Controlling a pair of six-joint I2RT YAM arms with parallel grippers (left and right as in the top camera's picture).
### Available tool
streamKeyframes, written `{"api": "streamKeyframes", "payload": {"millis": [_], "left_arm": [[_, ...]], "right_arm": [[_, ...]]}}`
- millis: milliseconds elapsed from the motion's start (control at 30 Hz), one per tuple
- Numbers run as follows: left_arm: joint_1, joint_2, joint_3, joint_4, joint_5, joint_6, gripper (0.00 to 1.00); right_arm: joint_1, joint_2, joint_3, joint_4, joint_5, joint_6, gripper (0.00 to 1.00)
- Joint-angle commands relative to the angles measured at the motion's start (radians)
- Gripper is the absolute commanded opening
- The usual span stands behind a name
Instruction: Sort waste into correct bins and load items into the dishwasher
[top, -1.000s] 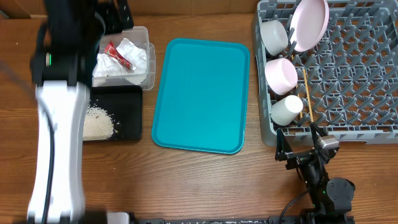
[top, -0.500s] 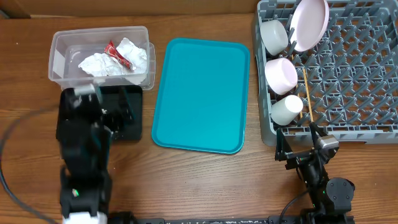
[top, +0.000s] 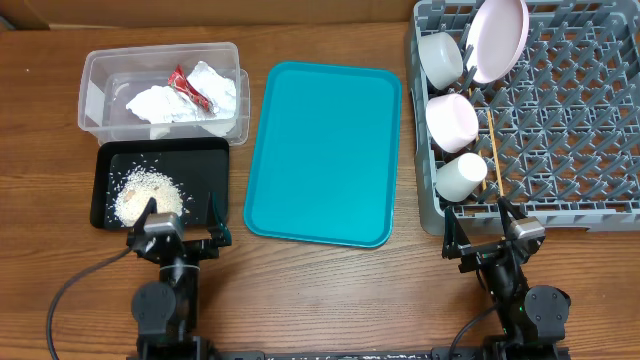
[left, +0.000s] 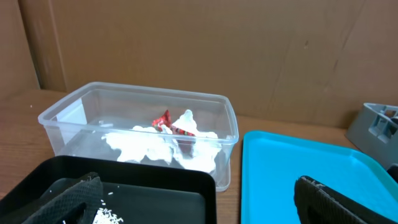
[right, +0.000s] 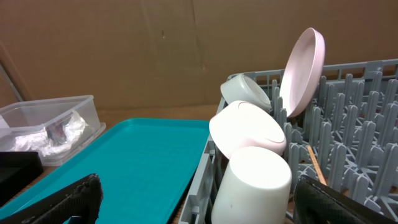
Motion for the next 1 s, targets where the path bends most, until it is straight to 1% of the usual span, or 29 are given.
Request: {"api": "streamKeyframes", "payload": {"millis": [0,133,233,333,967], "left_arm": [[0.005,-0.080,-0.055,0.005,-0.003,0.008,1.00],[0.005,-0.152,-0.058,-0.109,-0.011,0.012,1.00],[0.005,-0.203,-0.058,-0.233,-0.010,0.016,1.00],[0.005,-0.221,-0.058,-0.232,-0.003,0.042,1.00],[0.005,-0.219,-0.058,-0.230,-0.003,0.042,1.00]], "right_arm": [[0.005,-0.010,-0.011,0.005,0.006,0.006,1.00],[0.005,-0.010,-0.011,0.005,0.005,0.006,1.00],[0.005,-0.010,-0.011,0.005,0.006,0.006,1.00],[0.005,-0.010,-0.011,0.005,0.005,0.006,1.00],[0.005,-0.010,-0.011,0.005,0.006,0.006,1.00]]}}
